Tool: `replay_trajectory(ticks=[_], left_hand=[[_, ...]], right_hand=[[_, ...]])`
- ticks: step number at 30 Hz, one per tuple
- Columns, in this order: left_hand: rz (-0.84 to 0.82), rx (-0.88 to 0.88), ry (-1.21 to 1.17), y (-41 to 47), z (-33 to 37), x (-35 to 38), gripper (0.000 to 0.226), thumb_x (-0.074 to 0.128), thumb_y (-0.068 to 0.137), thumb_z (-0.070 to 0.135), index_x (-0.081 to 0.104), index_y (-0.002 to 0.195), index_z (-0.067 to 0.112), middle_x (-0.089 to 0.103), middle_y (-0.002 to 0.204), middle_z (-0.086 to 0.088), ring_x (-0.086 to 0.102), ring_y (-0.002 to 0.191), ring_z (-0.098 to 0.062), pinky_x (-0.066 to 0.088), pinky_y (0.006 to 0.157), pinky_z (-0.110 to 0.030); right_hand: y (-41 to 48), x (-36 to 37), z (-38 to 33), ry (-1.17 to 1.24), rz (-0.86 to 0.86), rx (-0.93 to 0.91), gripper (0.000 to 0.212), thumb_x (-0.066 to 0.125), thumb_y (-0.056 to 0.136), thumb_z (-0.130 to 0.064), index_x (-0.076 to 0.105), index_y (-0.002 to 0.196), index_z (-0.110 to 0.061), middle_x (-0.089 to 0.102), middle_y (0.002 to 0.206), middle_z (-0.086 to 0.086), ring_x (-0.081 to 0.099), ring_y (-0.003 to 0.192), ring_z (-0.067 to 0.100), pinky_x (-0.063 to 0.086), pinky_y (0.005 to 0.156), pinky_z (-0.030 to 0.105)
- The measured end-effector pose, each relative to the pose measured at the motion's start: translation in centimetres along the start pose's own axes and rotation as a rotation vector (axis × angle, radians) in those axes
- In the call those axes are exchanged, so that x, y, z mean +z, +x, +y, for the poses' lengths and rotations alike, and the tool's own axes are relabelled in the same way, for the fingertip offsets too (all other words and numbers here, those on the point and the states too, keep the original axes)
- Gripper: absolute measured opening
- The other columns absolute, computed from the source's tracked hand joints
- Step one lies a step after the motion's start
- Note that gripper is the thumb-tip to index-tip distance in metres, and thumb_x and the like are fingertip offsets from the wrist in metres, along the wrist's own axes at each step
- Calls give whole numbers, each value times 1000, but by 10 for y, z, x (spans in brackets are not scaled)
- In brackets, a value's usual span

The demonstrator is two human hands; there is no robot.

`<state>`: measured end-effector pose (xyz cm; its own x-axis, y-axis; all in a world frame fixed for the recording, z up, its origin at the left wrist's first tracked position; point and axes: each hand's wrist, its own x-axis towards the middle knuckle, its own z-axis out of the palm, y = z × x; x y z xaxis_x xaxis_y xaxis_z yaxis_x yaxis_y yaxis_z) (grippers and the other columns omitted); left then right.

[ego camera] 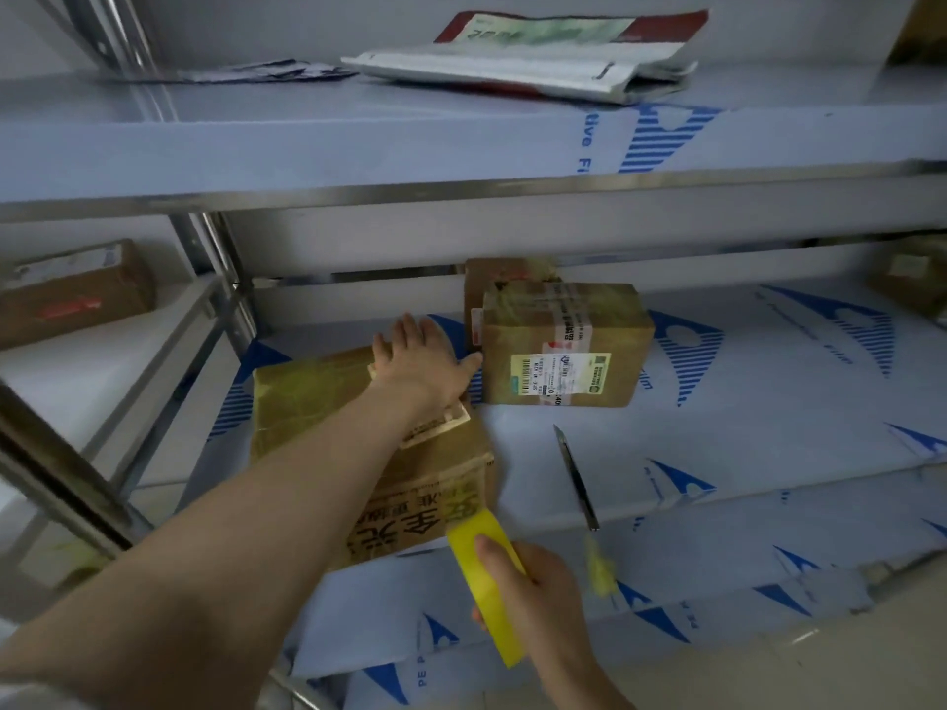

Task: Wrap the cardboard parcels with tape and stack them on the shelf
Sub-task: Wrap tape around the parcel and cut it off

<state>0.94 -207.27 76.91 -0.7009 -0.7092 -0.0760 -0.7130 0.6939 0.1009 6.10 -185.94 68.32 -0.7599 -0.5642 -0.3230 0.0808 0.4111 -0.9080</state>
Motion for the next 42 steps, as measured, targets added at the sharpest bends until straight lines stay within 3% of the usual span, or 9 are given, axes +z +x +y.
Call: replay_trajectory(ticks=[9,15,18,20,23,26,30,34,42], left_hand=[[5,-132,-29,58,8,17,54,38,92,25,32,141,5,36,145,-18,32,133,-37,27,107,-47],[365,34,195,30,9,18,45,29,101,35,66,103,8,59,110,-12,47,108,-33,33,90,-41],[178,17,97,16,14,6,74,14,96,60,61,118,8,56,121,-16,48,116,-33,33,95,-42],[-92,14,-144,-2,14,7,100,8,80,82,30,147,10,24,153,-19,25,140,-35,23,110,-47],[-38,170,-37,-29,10,34,86,10,89,72,-9,151,16,-18,156,-16,-16,145,-28,-7,116,-40],[-9,159,20,-32,13,28,80,2,89,69,-11,151,21,-19,156,-17,-19,144,-29,-10,115,-42],[-14,124,5,-54,12,34,113,-8,65,89,-14,150,15,-13,157,-17,-14,145,-31,-8,115,-48],[11,119,34,-66,12,36,105,1,78,81,-10,150,5,-10,158,-19,-11,146,-31,-3,119,-46],[50,152,169,-59,18,18,119,5,69,90,22,147,0,26,150,-25,25,139,-39,22,112,-48]], right_hand=[[14,5,7,18,11,51,45,59,87,-46,51,47,-26,55,55,4,67,73,23,54,73,38],[12,11,0,3,-26,39,41,57,82,-52,60,63,-16,67,72,20,67,72,31,56,73,47],[10,9,-7,28,-25,45,57,54,72,-61,57,63,-4,64,71,26,65,74,40,55,73,50],[12,7,-9,62,-28,72,51,56,74,-58,58,57,-10,63,62,23,65,67,38,54,72,50],[12,7,-7,73,-62,89,45,58,84,-48,58,48,-20,65,52,11,65,52,24,56,69,46],[11,7,-7,121,-56,97,40,59,85,-44,61,66,-9,66,55,15,63,46,20,53,56,37],[13,5,-10,157,-65,126,41,60,85,-39,61,72,-1,65,56,17,61,45,22,48,53,31],[12,8,-11,178,-40,144,46,61,86,-36,60,81,10,65,65,26,62,45,22,48,48,28],[15,9,-12,228,-30,144,48,62,85,-35,53,41,-20,54,45,9,60,44,26,46,50,29]])
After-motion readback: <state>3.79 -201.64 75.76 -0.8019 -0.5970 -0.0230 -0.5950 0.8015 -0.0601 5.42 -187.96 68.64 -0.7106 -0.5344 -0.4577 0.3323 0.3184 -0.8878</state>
